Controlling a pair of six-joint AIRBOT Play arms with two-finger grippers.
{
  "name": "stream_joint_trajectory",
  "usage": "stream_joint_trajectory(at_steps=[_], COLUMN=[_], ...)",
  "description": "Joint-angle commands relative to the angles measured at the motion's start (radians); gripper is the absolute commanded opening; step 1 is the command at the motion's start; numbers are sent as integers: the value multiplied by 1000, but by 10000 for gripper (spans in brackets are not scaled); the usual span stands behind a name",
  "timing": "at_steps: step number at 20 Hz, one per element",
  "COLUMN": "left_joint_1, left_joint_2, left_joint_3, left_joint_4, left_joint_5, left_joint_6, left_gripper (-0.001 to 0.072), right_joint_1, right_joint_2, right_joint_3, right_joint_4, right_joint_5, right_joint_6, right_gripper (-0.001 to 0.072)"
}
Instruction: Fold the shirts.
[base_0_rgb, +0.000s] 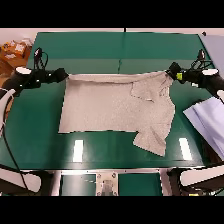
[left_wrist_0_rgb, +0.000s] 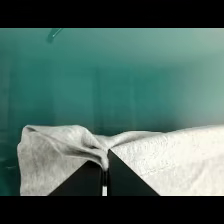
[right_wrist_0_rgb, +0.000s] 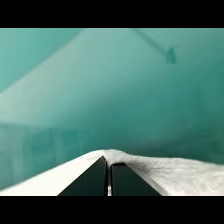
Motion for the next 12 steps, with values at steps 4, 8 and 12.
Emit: stream_joint_trajectory(at_steps=[4,8,12], left_joint_1=[-1,-1,-1], left_joint_2=[-5,-5,-5], left_joint_3=[3,0,0], left_joint_4=[238,315,339], left_joint_5=[-136,-205,-224], left_joint_6=[-89,-98,-99], left_gripper=[20,20,19], right_joint_1=[-88,-96,-97], right_joint_2=[3,9,9], right_joint_3=[-31,-93,-108], right_joint_4=[-103,-238,-331], right_joint_5=[317,347,346], right_joint_6=[-14,26,73], right_gripper=[10,10,10])
